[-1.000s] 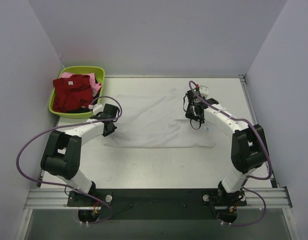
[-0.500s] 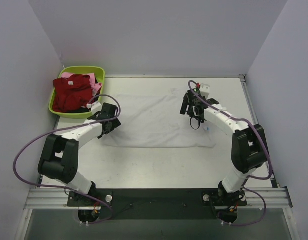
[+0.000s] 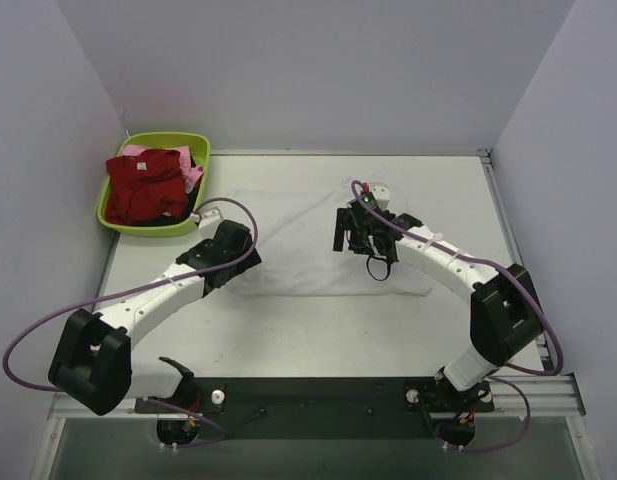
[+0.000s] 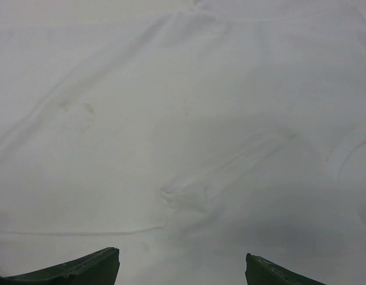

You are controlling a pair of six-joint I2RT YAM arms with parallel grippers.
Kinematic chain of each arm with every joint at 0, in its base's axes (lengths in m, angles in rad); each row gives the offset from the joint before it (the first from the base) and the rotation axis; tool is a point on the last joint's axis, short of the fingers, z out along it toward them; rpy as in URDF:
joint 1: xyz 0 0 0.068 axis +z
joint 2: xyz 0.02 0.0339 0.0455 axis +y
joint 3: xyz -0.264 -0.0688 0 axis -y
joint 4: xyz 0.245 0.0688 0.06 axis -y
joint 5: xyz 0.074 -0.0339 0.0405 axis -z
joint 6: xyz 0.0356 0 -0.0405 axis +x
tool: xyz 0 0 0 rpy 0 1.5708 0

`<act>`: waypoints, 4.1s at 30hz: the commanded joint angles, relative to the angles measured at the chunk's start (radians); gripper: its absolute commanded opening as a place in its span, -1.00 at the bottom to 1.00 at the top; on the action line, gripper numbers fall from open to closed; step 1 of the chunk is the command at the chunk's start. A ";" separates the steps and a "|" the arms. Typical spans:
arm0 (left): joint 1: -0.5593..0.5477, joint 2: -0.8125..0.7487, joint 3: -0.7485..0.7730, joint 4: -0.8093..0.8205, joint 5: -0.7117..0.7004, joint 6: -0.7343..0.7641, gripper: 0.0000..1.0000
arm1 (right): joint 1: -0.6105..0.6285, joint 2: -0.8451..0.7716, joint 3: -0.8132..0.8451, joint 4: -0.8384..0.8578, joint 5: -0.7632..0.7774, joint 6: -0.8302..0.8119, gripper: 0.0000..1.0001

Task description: Fold and stack the t-shirts

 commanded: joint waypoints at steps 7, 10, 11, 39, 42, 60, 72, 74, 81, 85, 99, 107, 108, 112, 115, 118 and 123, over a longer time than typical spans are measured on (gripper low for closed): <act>0.039 -0.028 0.003 -0.094 -0.120 0.009 0.95 | 0.036 -0.029 -0.044 -0.025 0.028 0.011 0.72; 0.073 -0.055 -0.002 -0.099 -0.119 0.015 0.95 | 0.060 -0.028 -0.021 -0.016 -0.010 -0.001 0.72; 0.084 -0.061 0.000 -0.099 -0.119 0.016 0.95 | 0.070 -0.023 -0.013 -0.010 -0.051 -0.006 0.73; 0.081 0.078 0.102 -0.022 -0.039 0.042 0.95 | 0.205 -0.026 0.011 0.011 0.083 -0.047 0.71; 0.084 0.158 0.131 -0.007 -0.034 0.027 0.93 | 0.200 -0.072 -0.012 0.006 0.106 -0.055 0.71; 0.124 0.224 0.105 0.045 -0.031 0.001 0.15 | 0.179 -0.063 -0.050 0.015 0.073 -0.047 0.71; 0.151 0.293 0.098 0.091 0.001 -0.001 0.07 | 0.179 -0.045 -0.049 0.015 0.067 -0.047 0.71; 0.151 0.300 0.096 0.102 0.005 -0.004 0.06 | 0.179 -0.045 -0.049 0.015 0.068 -0.049 0.71; 0.151 0.327 0.099 0.116 0.008 -0.004 -0.02 | 0.179 -0.037 -0.050 0.015 0.067 -0.046 0.71; 0.151 0.345 0.104 0.130 0.010 -0.005 -0.24 | 0.179 -0.037 -0.053 0.015 0.067 -0.049 0.71; 0.150 0.305 0.124 0.101 -0.004 -0.001 -1.00 | 0.179 -0.058 -0.052 0.006 0.067 -0.056 0.71; 0.115 0.130 0.101 -0.002 -0.002 -0.004 -1.00 | 0.180 -0.088 -0.067 0.003 0.056 -0.059 0.70; 0.102 0.092 0.081 -0.005 0.002 -0.005 -1.00 | 0.182 -0.091 -0.070 0.003 0.053 -0.059 0.71; 0.072 0.003 0.026 -0.038 -0.002 -0.022 -1.00 | 0.185 -0.095 -0.096 0.006 0.059 -0.050 0.70; 0.053 -0.055 -0.011 -0.067 -0.013 -0.037 -0.96 | 0.179 -0.065 -0.130 0.026 0.082 -0.027 0.69; 0.041 -0.083 -0.037 -0.087 -0.016 -0.048 -0.92 | 0.166 -0.022 -0.147 0.044 0.090 -0.009 0.68; 0.032 -0.120 -0.068 -0.122 -0.036 -0.060 -0.80 | 0.145 0.044 -0.162 0.090 0.061 0.000 0.67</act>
